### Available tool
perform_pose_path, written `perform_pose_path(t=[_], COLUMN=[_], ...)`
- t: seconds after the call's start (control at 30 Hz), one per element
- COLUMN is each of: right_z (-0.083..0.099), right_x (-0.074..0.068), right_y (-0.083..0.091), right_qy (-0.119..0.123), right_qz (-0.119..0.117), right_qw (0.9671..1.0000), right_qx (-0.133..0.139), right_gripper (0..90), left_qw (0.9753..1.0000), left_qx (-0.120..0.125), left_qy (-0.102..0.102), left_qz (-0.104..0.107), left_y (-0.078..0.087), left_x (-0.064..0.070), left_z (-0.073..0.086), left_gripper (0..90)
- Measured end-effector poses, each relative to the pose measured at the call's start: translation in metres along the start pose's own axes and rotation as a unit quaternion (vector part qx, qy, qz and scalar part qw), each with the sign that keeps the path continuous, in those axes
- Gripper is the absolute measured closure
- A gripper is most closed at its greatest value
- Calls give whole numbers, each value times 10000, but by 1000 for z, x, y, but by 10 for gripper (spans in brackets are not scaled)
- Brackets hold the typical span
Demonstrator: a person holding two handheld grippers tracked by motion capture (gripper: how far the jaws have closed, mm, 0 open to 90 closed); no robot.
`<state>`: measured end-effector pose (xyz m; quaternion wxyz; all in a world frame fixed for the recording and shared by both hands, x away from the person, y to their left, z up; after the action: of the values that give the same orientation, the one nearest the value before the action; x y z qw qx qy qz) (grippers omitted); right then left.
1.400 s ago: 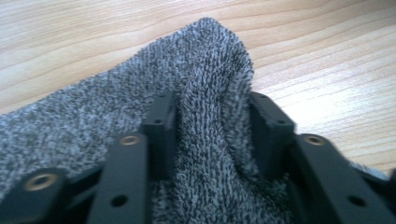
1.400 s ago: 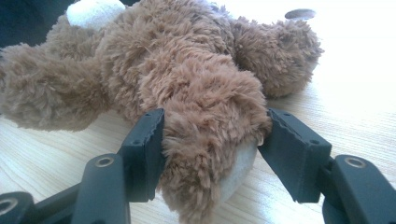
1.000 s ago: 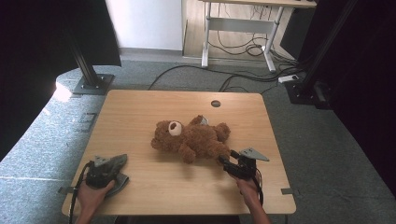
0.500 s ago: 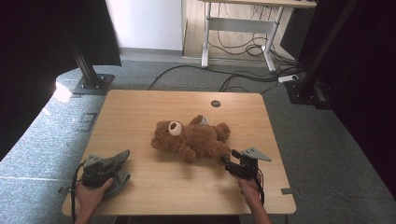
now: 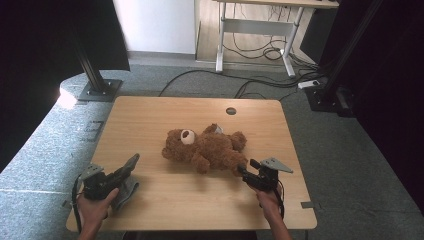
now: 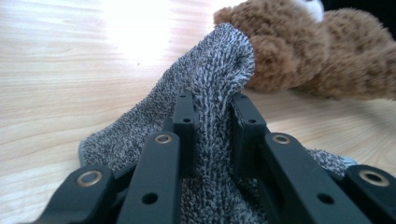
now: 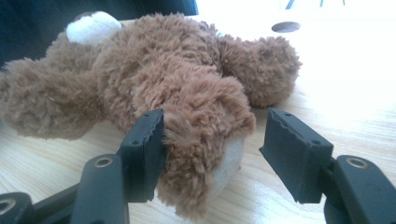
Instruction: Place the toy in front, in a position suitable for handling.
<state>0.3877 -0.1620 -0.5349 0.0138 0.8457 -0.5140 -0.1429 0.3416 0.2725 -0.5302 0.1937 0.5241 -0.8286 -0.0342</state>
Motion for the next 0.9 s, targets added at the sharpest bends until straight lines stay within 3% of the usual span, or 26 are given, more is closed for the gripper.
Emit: perform_pose_path(t=[0.53,0.9], right_z=[-15,-25], right_x=[-6,-18], right_y=[3,-5], right_qy=[54,115], right_qz=[-82,-253], right_qw=[9998,9993], right_qx=[195,243], right_gripper=[371,354], left_qw=[9993,9983], left_qx=[93,137], left_qy=[-6,-102], left_qz=[349,563], left_y=[-13,-26], left_x=[24,42], left_z=[-15,-26], left_gripper=[744,744])
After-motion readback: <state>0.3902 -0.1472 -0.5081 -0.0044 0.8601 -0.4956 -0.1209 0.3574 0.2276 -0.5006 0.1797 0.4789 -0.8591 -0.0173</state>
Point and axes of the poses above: each handheld gripper's, and its own axes: y roughly backward along the jaws, z roughly out of its underside, x roughly to its right, the point moved 8 cm from there along -y, roughly forward along the jaws, and after that the axes turned 14 degrees about x, right-handed, at the moved point
